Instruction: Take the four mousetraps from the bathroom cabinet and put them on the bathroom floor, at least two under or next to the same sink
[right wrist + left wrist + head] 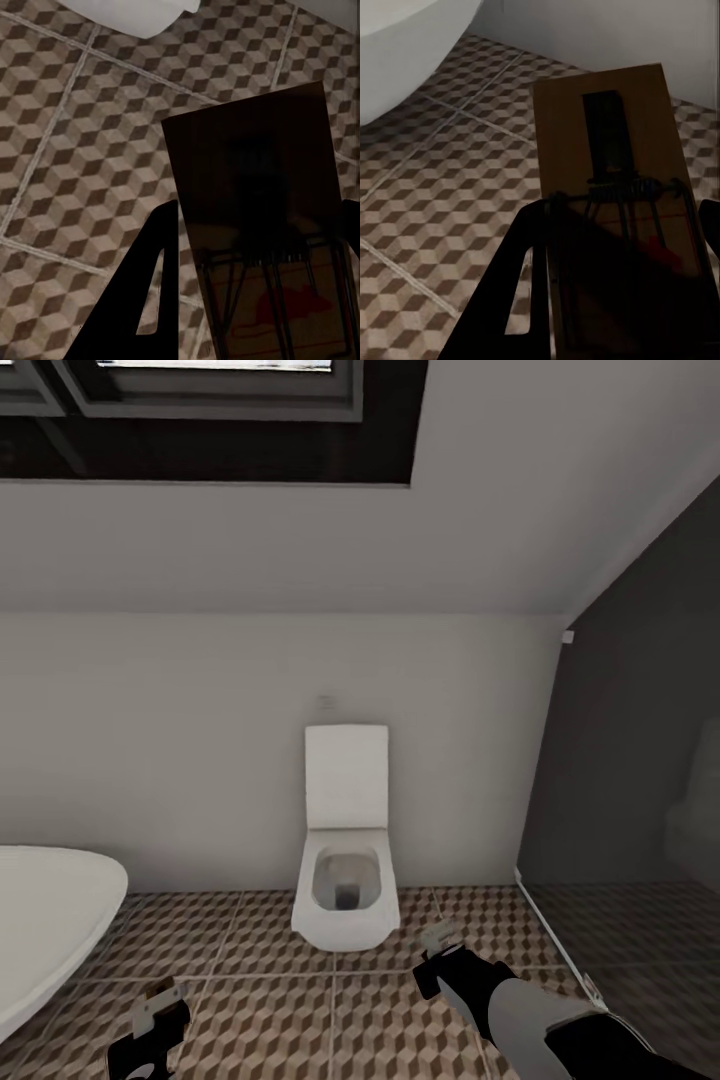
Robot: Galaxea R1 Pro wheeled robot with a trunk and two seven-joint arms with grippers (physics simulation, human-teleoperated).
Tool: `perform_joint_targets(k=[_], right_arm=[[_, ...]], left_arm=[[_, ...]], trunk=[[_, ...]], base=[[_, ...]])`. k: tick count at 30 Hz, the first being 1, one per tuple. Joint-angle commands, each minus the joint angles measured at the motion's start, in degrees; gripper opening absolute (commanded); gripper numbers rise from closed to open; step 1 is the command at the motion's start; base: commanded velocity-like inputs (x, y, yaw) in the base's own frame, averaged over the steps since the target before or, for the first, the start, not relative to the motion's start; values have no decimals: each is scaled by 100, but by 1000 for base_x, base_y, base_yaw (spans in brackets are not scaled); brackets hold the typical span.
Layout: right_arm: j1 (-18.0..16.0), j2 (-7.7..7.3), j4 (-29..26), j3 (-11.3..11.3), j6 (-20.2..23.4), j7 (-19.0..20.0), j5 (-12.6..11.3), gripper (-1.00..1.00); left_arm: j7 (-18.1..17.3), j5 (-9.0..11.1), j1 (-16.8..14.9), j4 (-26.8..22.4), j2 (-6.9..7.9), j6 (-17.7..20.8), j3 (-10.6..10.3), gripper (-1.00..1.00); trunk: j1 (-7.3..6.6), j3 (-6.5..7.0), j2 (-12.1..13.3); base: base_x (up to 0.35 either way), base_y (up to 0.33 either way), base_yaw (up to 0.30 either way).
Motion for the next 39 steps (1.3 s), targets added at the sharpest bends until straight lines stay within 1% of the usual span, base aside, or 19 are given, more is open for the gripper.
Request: perform_joint_targets(k=[1,14,23,39], right_arm=[[-1,1,-9,5,35,13,42,-100],[-1,1,-9,5,33,7,41,-100],[-1,1,-9,-3,27,11,38,-100],[-1,1,-9,-2,26,7,39,-100]], left_arm=[[45,19,-4,0,0,-6,-51,-100],[37,19,-4,0,8,-4,-46,-100],[29,19,-4,0,8,2,-52,-100],[30,19,-4,0,9,3,-53,-100]], trunk=[[1,-6,-3],[1,-6,-3],[1,-6,-3],[1,-6,-3]], base=[[120,-174,0],[28,-39,3],[1,-1,120],[0,0,10]])
